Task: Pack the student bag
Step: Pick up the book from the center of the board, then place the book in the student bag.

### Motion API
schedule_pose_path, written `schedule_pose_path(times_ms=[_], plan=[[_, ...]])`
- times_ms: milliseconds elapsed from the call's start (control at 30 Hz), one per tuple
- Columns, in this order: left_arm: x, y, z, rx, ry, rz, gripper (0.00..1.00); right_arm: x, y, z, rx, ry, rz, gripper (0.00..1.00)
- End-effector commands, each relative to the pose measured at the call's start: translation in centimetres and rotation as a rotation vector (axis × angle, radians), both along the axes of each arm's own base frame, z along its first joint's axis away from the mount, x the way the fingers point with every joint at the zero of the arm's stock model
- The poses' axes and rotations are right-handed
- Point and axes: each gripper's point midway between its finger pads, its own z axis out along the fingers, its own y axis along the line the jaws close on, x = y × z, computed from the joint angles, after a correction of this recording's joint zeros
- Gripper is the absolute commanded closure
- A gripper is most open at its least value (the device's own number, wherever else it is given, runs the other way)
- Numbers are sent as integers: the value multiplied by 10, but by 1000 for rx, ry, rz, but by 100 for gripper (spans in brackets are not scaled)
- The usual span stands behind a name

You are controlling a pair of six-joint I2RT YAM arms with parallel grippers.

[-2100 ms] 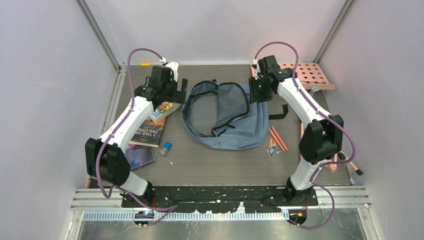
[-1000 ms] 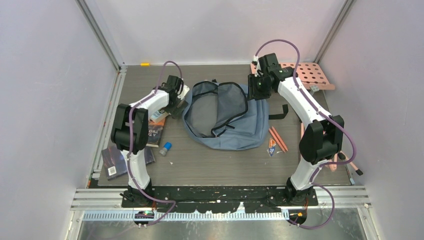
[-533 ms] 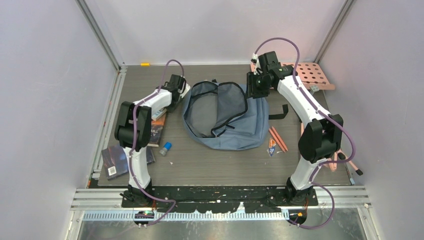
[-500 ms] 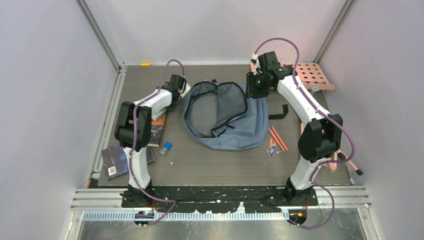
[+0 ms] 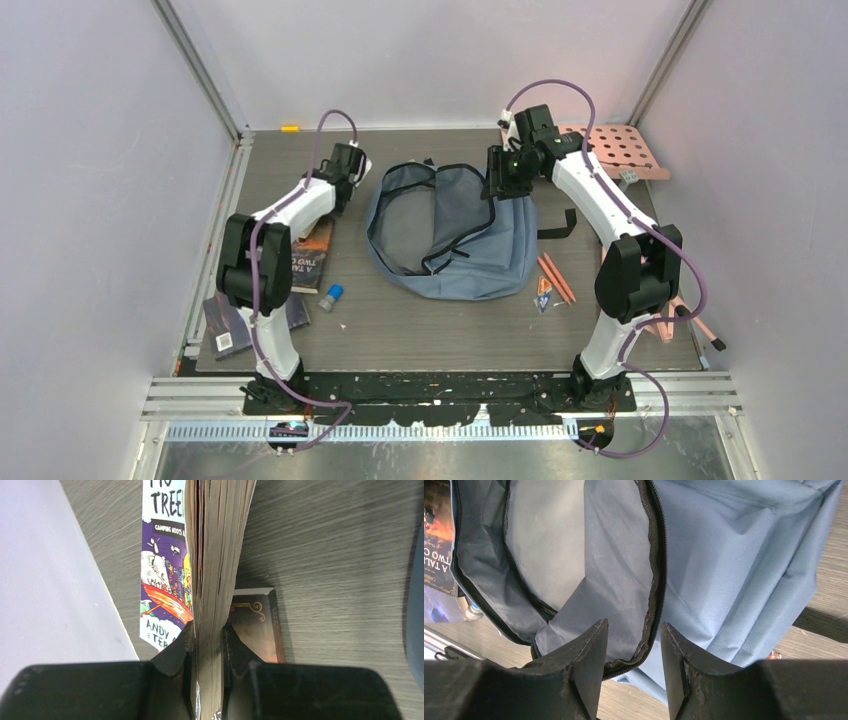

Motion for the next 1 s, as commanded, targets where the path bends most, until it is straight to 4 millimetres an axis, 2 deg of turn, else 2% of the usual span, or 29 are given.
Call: schedule_pose_path(times_ms=[0, 133, 267, 433, 467, 767, 900, 967], plan=[[1, 8, 70, -75, -200, 121, 100, 3, 5, 7, 58, -17, 4, 51], [-5, -5, 111, -214, -284, 138, 100, 9, -10, 5, 100, 2, -46, 50], [-12, -26, 154, -389, -355, 114, 100, 8, -14, 0, 137, 23, -36, 51], [-27, -67, 196, -662, -348, 55, 100, 2, -2, -4, 198, 78, 8, 51], [-31, -80, 205, -742, -332, 40, 100, 2, 0, -3, 212, 83, 10, 51], [-61, -180, 246, -1264, -161, -172, 100, 9, 4, -18, 218, 115, 18, 50], [-69, -205, 240, -1401, -58, -198, 100, 17, 10, -21, 240, 138, 41, 52], [-70, -212, 230, -1414, -18, -195, 100, 21, 14, -23, 255, 151, 54, 58]])
